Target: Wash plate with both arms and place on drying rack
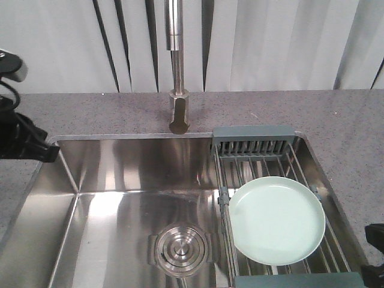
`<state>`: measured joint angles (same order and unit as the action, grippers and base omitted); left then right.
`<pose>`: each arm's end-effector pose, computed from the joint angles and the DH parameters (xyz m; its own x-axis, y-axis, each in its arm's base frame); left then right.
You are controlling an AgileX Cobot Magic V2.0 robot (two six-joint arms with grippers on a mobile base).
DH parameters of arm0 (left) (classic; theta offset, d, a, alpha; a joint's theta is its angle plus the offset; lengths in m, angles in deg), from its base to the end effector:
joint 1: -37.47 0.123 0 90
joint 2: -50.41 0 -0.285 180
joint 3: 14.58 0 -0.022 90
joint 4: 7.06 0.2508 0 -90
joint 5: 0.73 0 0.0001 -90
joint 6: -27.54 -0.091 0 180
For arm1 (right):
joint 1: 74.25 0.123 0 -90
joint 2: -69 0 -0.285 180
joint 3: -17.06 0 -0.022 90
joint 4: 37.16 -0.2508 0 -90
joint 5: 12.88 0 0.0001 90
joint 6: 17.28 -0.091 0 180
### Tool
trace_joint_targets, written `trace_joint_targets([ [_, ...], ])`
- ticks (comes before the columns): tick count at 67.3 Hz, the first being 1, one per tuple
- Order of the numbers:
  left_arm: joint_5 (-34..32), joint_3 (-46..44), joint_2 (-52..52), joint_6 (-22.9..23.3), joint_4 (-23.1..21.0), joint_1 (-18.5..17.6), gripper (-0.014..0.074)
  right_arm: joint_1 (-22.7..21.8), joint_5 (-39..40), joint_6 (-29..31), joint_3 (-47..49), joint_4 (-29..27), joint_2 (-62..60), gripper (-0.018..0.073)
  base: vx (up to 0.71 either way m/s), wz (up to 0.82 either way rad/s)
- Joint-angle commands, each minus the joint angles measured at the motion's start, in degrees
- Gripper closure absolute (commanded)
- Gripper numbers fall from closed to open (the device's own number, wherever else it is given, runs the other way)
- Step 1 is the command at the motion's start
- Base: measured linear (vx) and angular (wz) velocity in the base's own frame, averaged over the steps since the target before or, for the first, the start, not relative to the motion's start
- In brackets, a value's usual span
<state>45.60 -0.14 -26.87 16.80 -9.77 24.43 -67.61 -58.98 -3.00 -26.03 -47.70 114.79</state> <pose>0.2422 -0.0593 0.3478 -0.6773 0.3150 -0.6648 0.3565 0.9310 0.0780 0.1137 0.0253 0.2909 -0.6659 -0.1979 -0.7193 -0.2905 0.9569 0.0056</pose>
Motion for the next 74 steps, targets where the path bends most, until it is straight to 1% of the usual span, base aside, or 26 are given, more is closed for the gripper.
trace_joint_targets([
  [1, -3.8, 2.7, 6.5, 5.0, 0.9, 0.1, 0.0603, 0.0, 2.8, 0.4, 1.4, -0.5, 0.0, 0.0568, 0.00, 0.00],
  [10, -5.1, 8.6, 13.6, 8.1, 0.9, 0.1, 0.0603, 0.0, 2.8, 0.4, 1.4, -0.5, 0.0, 0.0568, 0.00, 0.00],
  [18, -6.9, 13.8, 19.7, 9.4, 0.9, 0.1, 0.0603, 0.0, 2.8, 0.4, 1.4, -0.5, 0.0, 0.0568, 0.00, 0.00],
  [27, -8.8, 19.3, 27.8, 12.4, 0.8, 0.1, 0.0603, 0.0, 2.9, 0.4, 1.4, -0.5, 0.0, 0.0568, 0.00, 0.00],
  [41, -11.4, 27.0, 39.8, 12.3, 0.7, 0.1, 0.0603, 0.0, 2.8, 0.4, 1.4, -0.5, 0.0, 0.0568, 0.00, 0.00],
  [46, -11.8, 28.8, 43.4, 12.3, 0.7, 0.1, 0.0603, 0.0, 2.8, 0.4, 1.4, -0.5, 0.0, 0.0568, 0.00, 0.00],
  [50, -13.3, 30.1, 45.8, 12.3, 0.7, 0.1, 0.0603, 0.0, 2.8, 0.4, 1.4, -0.5, 0.0, 0.0568, 0.00, 0.00],
  [55, -15.6, 31.1, 47.8, 12.3, 0.7, 0.1, 0.0603, 0.0, 2.8, 0.4, 1.4, -0.5, 0.0, 0.0568, 0.00, 0.00],
  [74, -15.6, 31.1, 48.6, 12.3, 0.7, 0.1, 0.0603, 0.0, 2.8, 0.4, 1.4, -0.5, 0.0, 0.0568, 0.00, 0.00],
])
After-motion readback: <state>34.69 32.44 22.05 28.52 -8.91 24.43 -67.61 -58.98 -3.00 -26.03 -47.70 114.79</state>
